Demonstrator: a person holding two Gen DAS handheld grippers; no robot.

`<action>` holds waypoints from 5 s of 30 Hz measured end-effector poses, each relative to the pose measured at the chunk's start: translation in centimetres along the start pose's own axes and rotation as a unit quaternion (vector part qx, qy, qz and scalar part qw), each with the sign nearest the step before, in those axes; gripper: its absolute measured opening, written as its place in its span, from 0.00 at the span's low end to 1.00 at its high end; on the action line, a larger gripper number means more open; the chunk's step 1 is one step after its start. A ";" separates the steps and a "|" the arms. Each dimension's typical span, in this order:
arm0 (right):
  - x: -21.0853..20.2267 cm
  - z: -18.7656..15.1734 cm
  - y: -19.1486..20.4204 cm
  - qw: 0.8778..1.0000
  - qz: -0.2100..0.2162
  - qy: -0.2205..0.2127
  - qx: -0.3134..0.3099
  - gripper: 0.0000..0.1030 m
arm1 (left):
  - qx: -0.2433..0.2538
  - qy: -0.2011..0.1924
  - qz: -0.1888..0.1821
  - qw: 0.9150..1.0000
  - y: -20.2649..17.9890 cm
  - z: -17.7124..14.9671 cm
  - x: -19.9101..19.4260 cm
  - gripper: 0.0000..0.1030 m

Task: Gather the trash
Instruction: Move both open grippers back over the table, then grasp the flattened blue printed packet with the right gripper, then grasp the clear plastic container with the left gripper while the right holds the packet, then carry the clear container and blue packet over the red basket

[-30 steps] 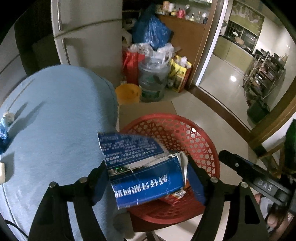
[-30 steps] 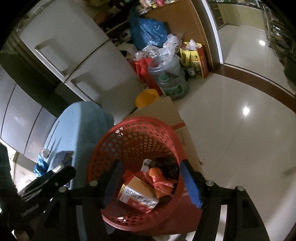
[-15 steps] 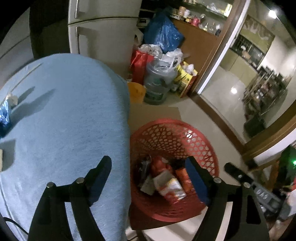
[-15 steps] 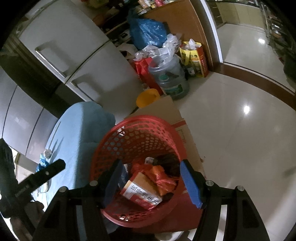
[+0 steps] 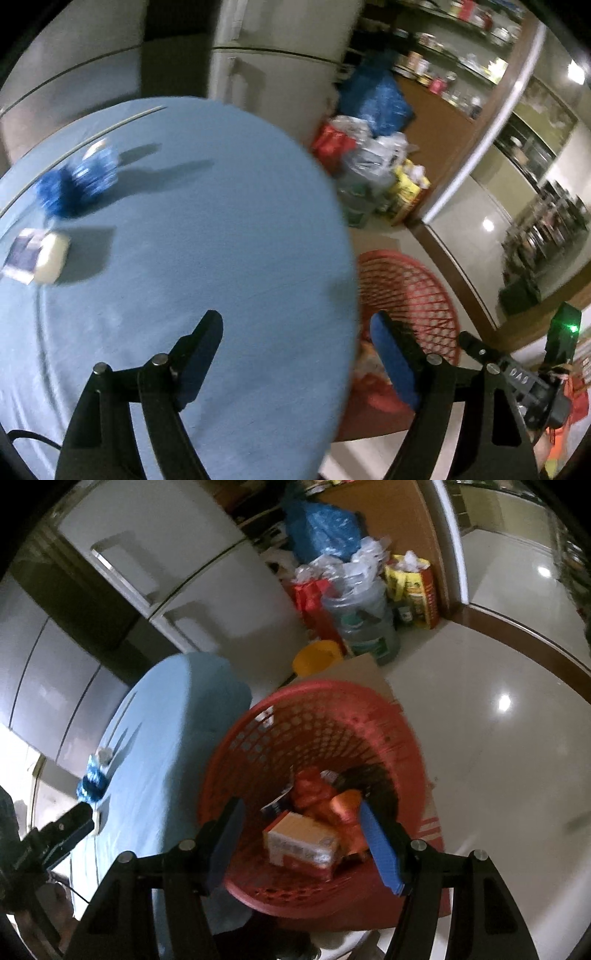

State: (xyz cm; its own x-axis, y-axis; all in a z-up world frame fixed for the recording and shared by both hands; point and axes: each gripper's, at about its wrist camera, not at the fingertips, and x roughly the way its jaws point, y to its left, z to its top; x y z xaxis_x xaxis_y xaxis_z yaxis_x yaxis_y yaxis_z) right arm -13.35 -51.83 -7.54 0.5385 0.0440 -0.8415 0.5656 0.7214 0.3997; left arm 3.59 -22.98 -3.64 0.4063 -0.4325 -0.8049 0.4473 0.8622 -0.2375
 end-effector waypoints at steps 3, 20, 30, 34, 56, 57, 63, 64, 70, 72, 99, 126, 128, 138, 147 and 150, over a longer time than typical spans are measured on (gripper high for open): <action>0.5 -0.7 2.4 1.000 0.011 0.010 -0.025 0.67 | -0.031 -0.007 0.017 0.999 3.3 -1.2 -1.1 0.80; 5.7 -6.1 25.2 0.943 0.112 0.091 -0.301 0.67 | -0.196 -0.045 0.128 0.971 20.2 -8.0 -7.9 0.80; 9.1 -10.3 41.4 0.852 0.168 0.115 -0.482 0.67 | -0.234 -0.050 0.149 0.959 24.5 -10.4 -9.4 0.80; 10.6 -11.9 45.4 0.817 0.163 0.115 -0.541 0.67 | -0.245 -0.051 0.153 0.956 25.8 -11.0 -9.9 0.80; 19.4 -11.9 49.3 0.797 0.120 0.172 -0.567 0.60 | -0.270 -0.045 0.168 0.947 29.0 -10.9 -9.9 0.80; 18.9 -11.8 49.3 0.797 0.125 0.162 -0.569 0.60 | -0.269 -0.046 0.169 0.947 28.9 -10.8 -9.9 0.80; 16.9 -11.8 49.3 0.789 0.136 0.128 -0.585 0.73 | -0.271 -0.047 0.169 0.947 28.9 -11.0 -10.0 0.80; 16.5 -12.3 49.2 0.779 0.132 0.116 -0.601 0.75 | -0.271 -0.046 0.168 0.947 28.9 -11.1 -10.0 0.80; 17.0 -14.4 49.5 0.736 0.084 0.077 -0.667 0.76 | -0.270 -0.043 0.167 0.947 28.8 -11.2 -9.6 0.80; 18.1 -14.1 49.8 0.741 0.075 0.086 -0.662 0.76 | -0.268 -0.043 0.165 0.948 28.8 -11.2 -9.6 0.80; 15.1 -10.2 38.8 0.874 0.160 0.166 -0.427 0.62 | -0.152 -0.041 0.233 0.960 37.1 1.7 -7.4 0.80; 12.4 -11.4 35.4 0.890 0.179 0.160 -0.387 0.62 | -0.178 -0.024 0.158 0.971 33.0 -3.4 -6.8 0.42; 11.8 -11.6 34.6 0.893 0.178 0.158 -0.382 0.62 | -0.173 -0.024 0.150 0.973 31.2 -4.0 -7.0 0.42; 8.3 -11.3 29.3 0.913 0.167 0.141 -0.345 0.62 | -0.150 -0.021 0.119 0.981 23.5 -6.9 -7.4 0.42; 7.0 -10.4 26.3 0.926 0.155 0.130 -0.318 0.62 | -0.141 -0.016 0.107 0.984 20.5 -7.7 -7.6 0.42; 6.6 -10.0 25.9 0.929 0.154 0.124 -0.312 0.62 | -0.131 -0.017 0.104 0.986 19.6 -7.4 -7.5 0.42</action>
State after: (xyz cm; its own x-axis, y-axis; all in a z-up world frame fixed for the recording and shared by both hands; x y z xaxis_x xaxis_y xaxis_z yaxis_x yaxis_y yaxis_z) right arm -1.42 -25.94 -6.36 0.4107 0.4168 -0.8109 -0.1059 0.9052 0.4116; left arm 3.38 -0.84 -6.28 0.4953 -0.2441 -0.8337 0.1318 0.9697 -0.2056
